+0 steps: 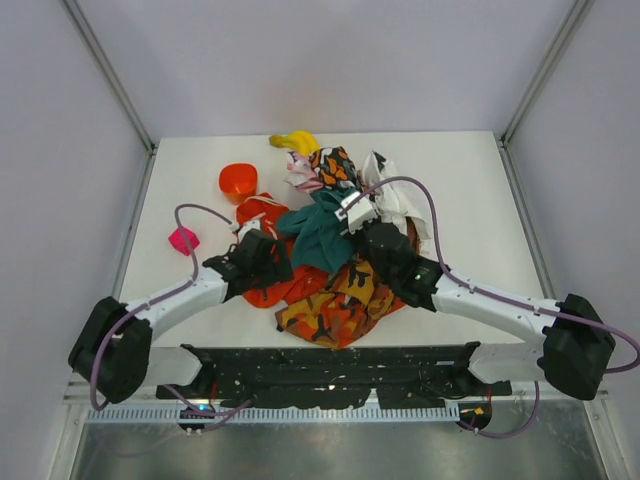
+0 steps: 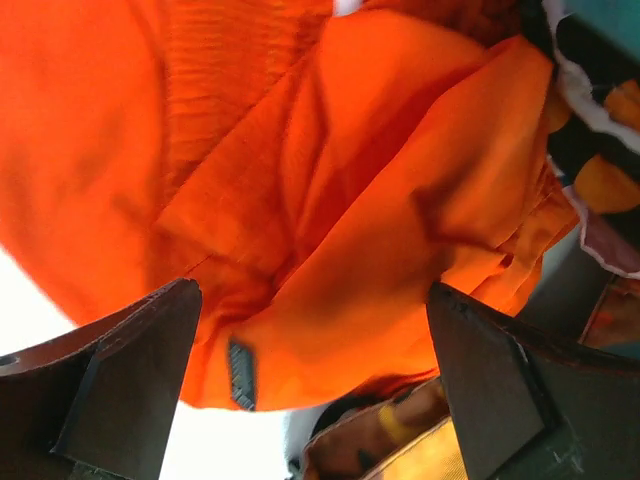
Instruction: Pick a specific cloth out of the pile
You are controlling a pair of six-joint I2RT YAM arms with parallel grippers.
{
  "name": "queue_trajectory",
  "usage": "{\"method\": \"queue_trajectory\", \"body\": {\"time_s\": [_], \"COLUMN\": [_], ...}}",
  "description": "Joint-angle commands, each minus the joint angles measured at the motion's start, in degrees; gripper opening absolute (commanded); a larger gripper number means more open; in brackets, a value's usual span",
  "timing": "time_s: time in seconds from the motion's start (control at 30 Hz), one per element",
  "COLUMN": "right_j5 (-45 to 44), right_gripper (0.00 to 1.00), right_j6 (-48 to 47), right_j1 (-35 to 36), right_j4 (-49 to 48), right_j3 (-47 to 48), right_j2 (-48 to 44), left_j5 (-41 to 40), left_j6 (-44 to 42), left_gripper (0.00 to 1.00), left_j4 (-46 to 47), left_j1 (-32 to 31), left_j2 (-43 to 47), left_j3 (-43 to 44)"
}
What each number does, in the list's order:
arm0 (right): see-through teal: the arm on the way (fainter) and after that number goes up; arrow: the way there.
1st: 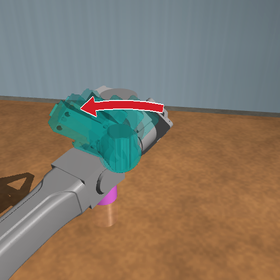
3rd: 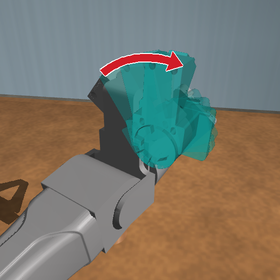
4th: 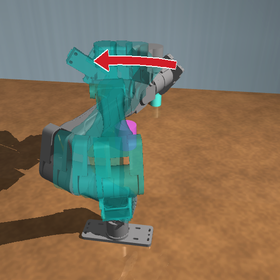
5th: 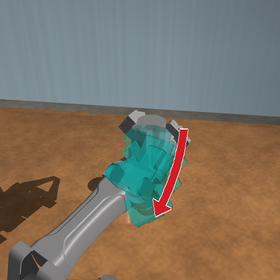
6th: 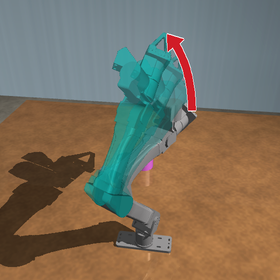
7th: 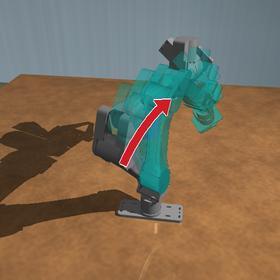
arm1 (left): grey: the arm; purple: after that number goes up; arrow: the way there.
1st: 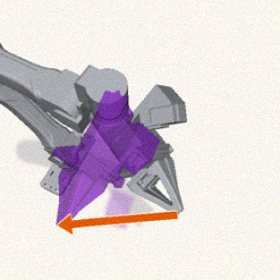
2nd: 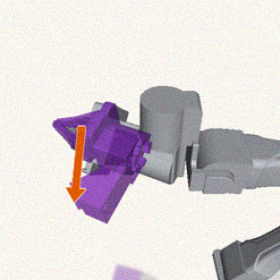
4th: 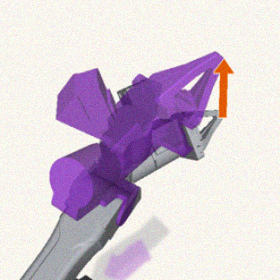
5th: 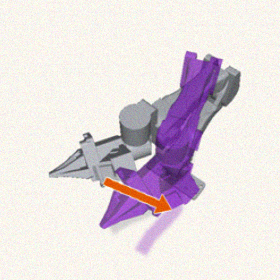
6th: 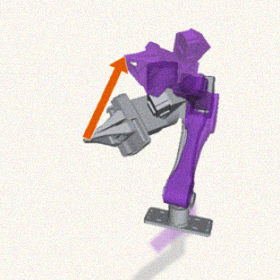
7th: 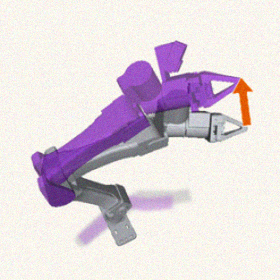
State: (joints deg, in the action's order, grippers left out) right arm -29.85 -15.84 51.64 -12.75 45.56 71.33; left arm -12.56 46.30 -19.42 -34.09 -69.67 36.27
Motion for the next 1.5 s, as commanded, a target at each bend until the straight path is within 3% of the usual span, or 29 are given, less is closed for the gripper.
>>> {"method": "queue_trajectory", "body": {"time_s": [0.0,0.03,0.07,0.17,0.2,0.23,0.33,0.53,0.67,0.77,1.0,1.23,1.33,1.43,1.47], "right_j5": [-0.4,-1.2,-1.4,-2.4,-2.3,-1.5,1.6,17.9,12.5,10.1,17.7,20.5,20.6,20.6,20.8], "right_gripper": [0.05,0.05,0.06,0.06,0.05,0.05,0.06,0.05,0.05,0.05,0.05,0.10,0.21,0.47,0.60], "right_j6": [3.3,4.2,4.9,8.8,9.8,12.5,18.8,24.5,22.3,21.7,22.7,22.0,21.1,19.3,18.0], "right_j1": [-0.2,-0.2,-0.4,-1.1,-1.4,-1.4,-1.3,-0.9,4.9,9.6,15.1,15.9,15.9,15.9,15.9], "right_j4": [0.4,0.5,1.1,2.4,3.7,4.6,7.2,3.3,7.6,9.4,3.6,4.5,5.5,6.5,6.6], "right_j3": [-2.1,-2.5,-3.6,-6.6,-7.9,-8.8,-13.6,-19.8,-15.9,-12.8,-8.2,-4.0,-4.4,-5.0,-5.4], "right_j2": [-4.0,-4.4,-5.4,-7.8,-9.1,-9.7,-11.6,-8.1,-0.5,6.9,20.3,26.9,25.1,20.9,18.7], "left_j5": [6.3,6.9,7.1,4.7,3.4,2.1,-4.3,-14.9,-18.2,-19.5,-14.6,-12.8,-12.8,-13.5,-13.9], "left_j6": [-2.3,-2.3,-2.3,-3.1,-3.8,-3.9,-6.0,-11.8,-15.7,-19.1,-25.2,-32.7,-35.4,-38.6,-39.9], "left_gripper": [1.00,0.97,0.87,0.35,0.13,0.00,0.00,0.00,0.00,0.00,0.00,0.00,0.00,0.00,0.00], "left_j4": [6.4,7.0,6.8,4.1,3.5,2.1,-1.2,-4.8,-6.0,-7.6,-13.0,-18.2,-16.9,-8.6,-6.0], "left_j1": [0.4,0.3,0.4,0.8,0.9,1.4,1.9,3.1,4.8,7.6,18.3,20.1,21.3,23.3,23.9], "left_j2": [-8.7,-10.7,-12.2,-13.8,-12.8,-11.2,-3.0,15.2,19.7,19.2,8.9,-7.2,-13.1,-16.8,-17.9], "left_j3": [5.3,5.8,6.5,8.3,8.5,8.8,10.0,16.7,25.4,33.6,61.1,89.6,97.3,97.7,97.8]}}
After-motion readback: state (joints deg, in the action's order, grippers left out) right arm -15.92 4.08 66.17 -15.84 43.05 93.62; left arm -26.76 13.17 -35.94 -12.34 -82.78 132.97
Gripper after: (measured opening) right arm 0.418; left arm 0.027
